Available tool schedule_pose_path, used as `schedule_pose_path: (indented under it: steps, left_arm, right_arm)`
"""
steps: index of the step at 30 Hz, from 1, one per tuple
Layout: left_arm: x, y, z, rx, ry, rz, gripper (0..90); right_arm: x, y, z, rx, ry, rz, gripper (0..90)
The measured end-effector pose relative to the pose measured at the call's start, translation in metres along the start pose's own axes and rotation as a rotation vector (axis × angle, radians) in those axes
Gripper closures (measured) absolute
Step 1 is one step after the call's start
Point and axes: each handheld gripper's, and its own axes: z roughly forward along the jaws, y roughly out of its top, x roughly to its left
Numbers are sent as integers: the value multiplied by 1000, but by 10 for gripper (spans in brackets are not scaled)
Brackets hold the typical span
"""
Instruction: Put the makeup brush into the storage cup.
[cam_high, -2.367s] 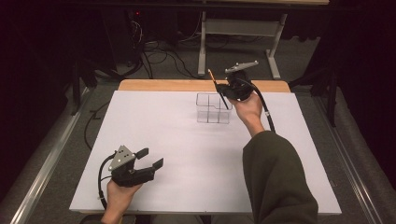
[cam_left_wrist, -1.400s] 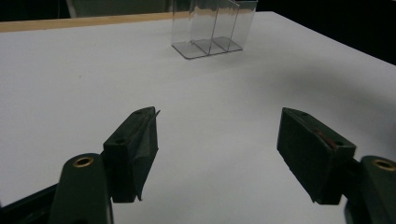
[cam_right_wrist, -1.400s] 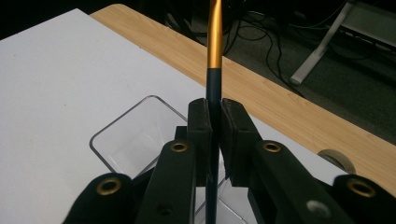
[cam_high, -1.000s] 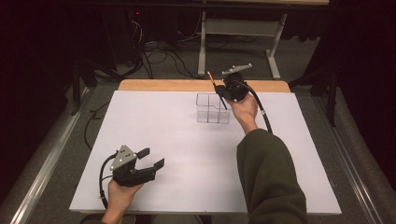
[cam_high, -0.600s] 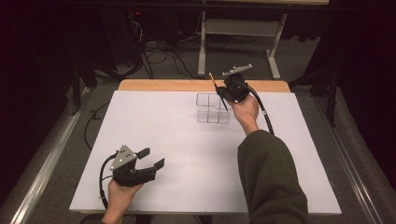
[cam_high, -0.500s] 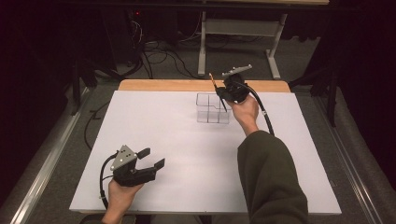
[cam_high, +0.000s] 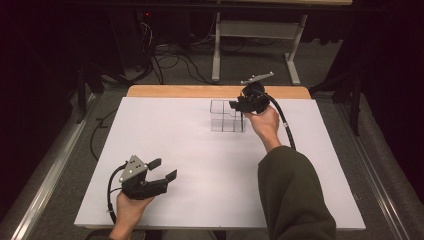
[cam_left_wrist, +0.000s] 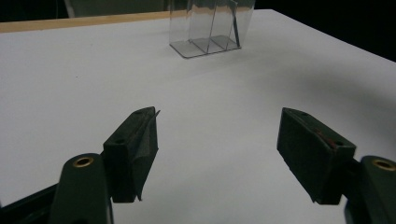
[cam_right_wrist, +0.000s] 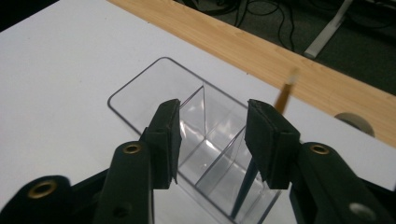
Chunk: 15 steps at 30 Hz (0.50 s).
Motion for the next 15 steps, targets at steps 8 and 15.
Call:
schedule_pose_path:
  steps: [8,15]
  left_arm:
    - [0,0,1,3,5,-3,295]
    - [2,0,0,1,7,-6,295]
  right_arm:
    - [2,-5,-15,-32,-1,-12,537]
    - [0,-6,-26,-49,-6,-10,512]
